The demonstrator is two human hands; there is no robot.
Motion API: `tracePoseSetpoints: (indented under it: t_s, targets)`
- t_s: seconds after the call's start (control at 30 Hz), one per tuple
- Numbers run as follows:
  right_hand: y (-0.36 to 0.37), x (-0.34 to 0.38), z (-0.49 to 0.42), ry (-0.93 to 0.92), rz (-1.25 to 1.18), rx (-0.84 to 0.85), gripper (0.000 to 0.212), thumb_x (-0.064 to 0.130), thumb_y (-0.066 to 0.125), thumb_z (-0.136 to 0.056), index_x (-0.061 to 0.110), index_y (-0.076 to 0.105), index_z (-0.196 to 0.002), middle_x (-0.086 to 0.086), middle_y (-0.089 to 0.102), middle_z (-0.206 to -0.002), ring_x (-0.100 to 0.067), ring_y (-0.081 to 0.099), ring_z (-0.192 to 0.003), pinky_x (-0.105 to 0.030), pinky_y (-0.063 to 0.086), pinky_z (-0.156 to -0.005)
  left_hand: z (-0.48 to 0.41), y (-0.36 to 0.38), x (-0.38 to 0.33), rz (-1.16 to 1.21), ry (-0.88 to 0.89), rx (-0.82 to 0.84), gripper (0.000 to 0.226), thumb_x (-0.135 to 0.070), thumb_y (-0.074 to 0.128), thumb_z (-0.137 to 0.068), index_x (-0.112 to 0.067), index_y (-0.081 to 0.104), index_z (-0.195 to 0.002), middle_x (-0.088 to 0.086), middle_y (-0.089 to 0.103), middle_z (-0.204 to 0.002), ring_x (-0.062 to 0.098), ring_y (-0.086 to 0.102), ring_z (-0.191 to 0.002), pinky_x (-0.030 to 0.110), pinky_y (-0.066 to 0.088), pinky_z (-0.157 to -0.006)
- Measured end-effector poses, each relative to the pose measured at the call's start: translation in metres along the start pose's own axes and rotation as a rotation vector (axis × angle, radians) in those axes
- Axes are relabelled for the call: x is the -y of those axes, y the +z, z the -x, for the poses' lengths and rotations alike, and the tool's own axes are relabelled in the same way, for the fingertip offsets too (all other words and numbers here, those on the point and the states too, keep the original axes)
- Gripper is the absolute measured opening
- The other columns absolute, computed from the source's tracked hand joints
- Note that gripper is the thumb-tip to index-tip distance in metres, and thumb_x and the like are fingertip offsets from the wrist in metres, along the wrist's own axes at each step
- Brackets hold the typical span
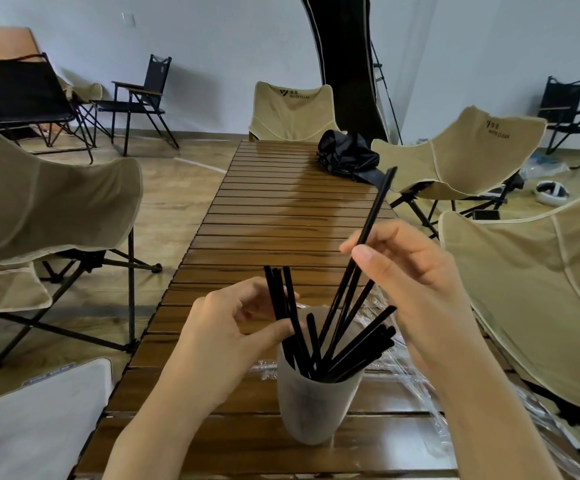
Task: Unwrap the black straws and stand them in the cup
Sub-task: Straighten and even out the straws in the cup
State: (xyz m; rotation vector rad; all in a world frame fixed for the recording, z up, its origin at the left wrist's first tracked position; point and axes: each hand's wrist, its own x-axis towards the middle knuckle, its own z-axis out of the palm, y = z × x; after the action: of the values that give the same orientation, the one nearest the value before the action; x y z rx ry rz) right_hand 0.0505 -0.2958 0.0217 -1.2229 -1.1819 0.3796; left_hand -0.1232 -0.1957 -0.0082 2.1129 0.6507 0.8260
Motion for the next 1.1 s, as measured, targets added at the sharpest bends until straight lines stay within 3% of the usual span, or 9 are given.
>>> tracePoseSetpoints:
  t_s: [0.23,0.4,0.53,0.67,0.8,0.87,0.97,1.1]
  targets:
    - [-0.004,0.010,-0.001,-0.091,-0.290,-0.106,0.010,0.030,0.069,-0.077,0.025,0.069,-0.086,0.004,0.065,-0.084,-0.012,0.056,-0.082,-0.027,0.045,-0.080,0.001,0.000,0.003,0.009,-0.017,0.017,0.026,-0.024,0.074,-0.076,-0.037,0.068,-0.097,-0.030,0.067,-0.094,-0.013,0.059,-0.093,-0.002,0.039,-0.075]
    - [-0.009,0.010,-0.001,-0.129,-0.370,-0.258,0.010,0.017,0.056,-0.089,0.021,0.065,-0.090,0.003,0.067,-0.082,-0.016,0.055,-0.082,-0.030,0.042,-0.077,0.000,0.000,0.003,0.005,-0.009,0.012,0.024,-0.023,0.075,-0.075,-0.037,0.068,-0.093,-0.027,0.069,-0.089,-0.011,0.060,-0.090,-0.002,0.039,-0.073]
    - [-0.011,-0.002,0.000,-0.083,-0.397,-0.454,0.021,0.002,0.049,-0.095,0.023,0.050,-0.098,-0.006,0.069,-0.080,-0.015,0.052,-0.067,-0.023,0.045,-0.067,0.000,0.000,0.003,-0.002,-0.006,0.007,0.022,-0.025,0.075,-0.075,-0.037,0.069,-0.092,-0.026,0.069,-0.086,-0.009,0.062,-0.088,-0.001,0.040,-0.072]
    - [-0.014,-0.011,0.001,-0.091,-0.344,-0.495,0.021,0.001,0.047,-0.096,0.020,0.054,-0.093,-0.007,0.068,-0.085,-0.012,0.050,-0.062,-0.019,0.046,-0.064,0.000,0.000,0.004,0.003,0.000,0.006,0.022,-0.025,0.075,-0.075,-0.037,0.069,-0.092,-0.025,0.069,-0.085,-0.009,0.062,-0.088,-0.001,0.039,-0.072]
    - [-0.017,-0.019,0.001,-0.071,-0.174,-0.505,0.032,-0.005,0.042,-0.095,0.017,0.063,-0.105,-0.005,0.071,-0.097,-0.012,0.054,-0.066,-0.020,0.046,-0.063,0.000,0.001,0.005,0.010,0.001,0.003,0.022,-0.027,0.075,-0.074,-0.038,0.069,-0.092,-0.026,0.069,-0.088,-0.009,0.062,-0.090,-0.001,0.040,-0.073]
    - [-0.017,-0.021,0.001,-0.050,-0.086,-0.515,0.035,-0.007,0.050,-0.091,0.020,0.065,-0.107,-0.003,0.072,-0.099,-0.013,0.060,-0.069,-0.019,0.049,-0.064,0.000,0.001,0.005,0.019,-0.002,0.006,0.022,-0.027,0.075,-0.074,-0.038,0.069,-0.092,-0.025,0.070,-0.087,-0.008,0.062,-0.090,0.000,0.040,-0.073]
    - [-0.016,-0.024,0.002,-0.018,0.008,-0.523,0.028,0.002,0.063,-0.087,0.027,0.068,-0.100,0.004,0.073,-0.087,-0.007,0.064,-0.069,-0.015,0.051,-0.066,0.000,0.001,0.005,0.023,-0.004,0.008,0.022,-0.026,0.076,-0.074,-0.038,0.069,-0.091,-0.025,0.070,-0.086,-0.008,0.063,-0.089,0.000,0.040,-0.072]
    - [-0.012,-0.027,0.003,0.064,0.103,-0.546,0.010,0.023,0.062,-0.091,0.027,0.070,-0.086,0.007,0.066,-0.067,-0.001,0.050,-0.053,-0.018,0.045,-0.055,0.000,0.001,0.004,0.019,-0.003,0.005,0.022,-0.025,0.076,-0.074,-0.037,0.069,-0.092,-0.025,0.070,-0.085,-0.008,0.063,-0.088,-0.001,0.040,-0.072]
